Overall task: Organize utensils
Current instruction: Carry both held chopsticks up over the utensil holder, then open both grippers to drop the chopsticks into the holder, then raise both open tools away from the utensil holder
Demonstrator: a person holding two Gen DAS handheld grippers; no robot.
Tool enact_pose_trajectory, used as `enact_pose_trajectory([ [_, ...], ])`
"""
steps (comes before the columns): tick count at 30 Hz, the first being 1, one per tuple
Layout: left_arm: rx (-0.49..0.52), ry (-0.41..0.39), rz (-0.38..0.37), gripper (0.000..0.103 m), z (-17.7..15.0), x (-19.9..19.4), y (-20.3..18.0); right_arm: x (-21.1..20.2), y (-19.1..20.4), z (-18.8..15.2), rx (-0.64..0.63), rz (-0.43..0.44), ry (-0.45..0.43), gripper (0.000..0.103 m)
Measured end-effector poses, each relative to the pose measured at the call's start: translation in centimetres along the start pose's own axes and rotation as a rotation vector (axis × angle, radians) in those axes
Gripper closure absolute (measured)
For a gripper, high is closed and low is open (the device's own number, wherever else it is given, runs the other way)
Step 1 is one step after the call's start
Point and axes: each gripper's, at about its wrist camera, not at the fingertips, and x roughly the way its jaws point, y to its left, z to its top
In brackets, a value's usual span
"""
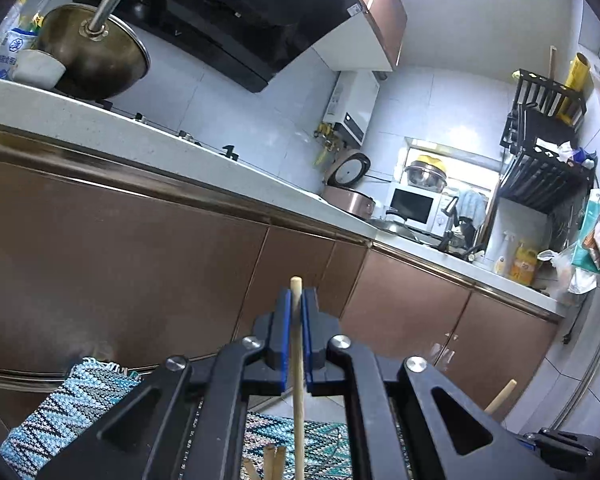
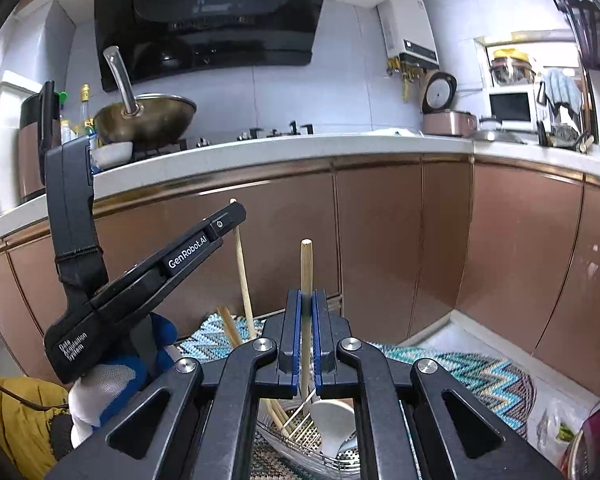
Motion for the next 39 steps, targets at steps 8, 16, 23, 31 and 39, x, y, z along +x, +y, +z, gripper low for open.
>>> enact_pose_trajectory([
  [8,-0.004,0.018,-0.039,0.077,1.8,-3.4,0.0,-1.3,0.4,0.0,0.019,-0.022,0.004,0.089],
  [16,0.016,-0.009,-0.027,0.061,6.6,-10.5,0.3,-5.9,2.5,1.6,0.02,-0.034,-0.062,0.078],
  [23,0.056,-0.006,-0.011,0.044,9.4,-17.5,0.6,-11.6,5.1,2.4,0.021,-0.041,-0.116,0.068],
  [31,0.125,0.033,0.05,0.035,10.0,-24.7,0.8,-17.5,7.7,1.5,0.032,-0.103,-0.174,0.039],
  [39,0.206,0.066,0.133,0.034,9.5,-29.7,-0.1,-21.1,8.6,0.0,0.072,-0.244,-0.222,0.019],
])
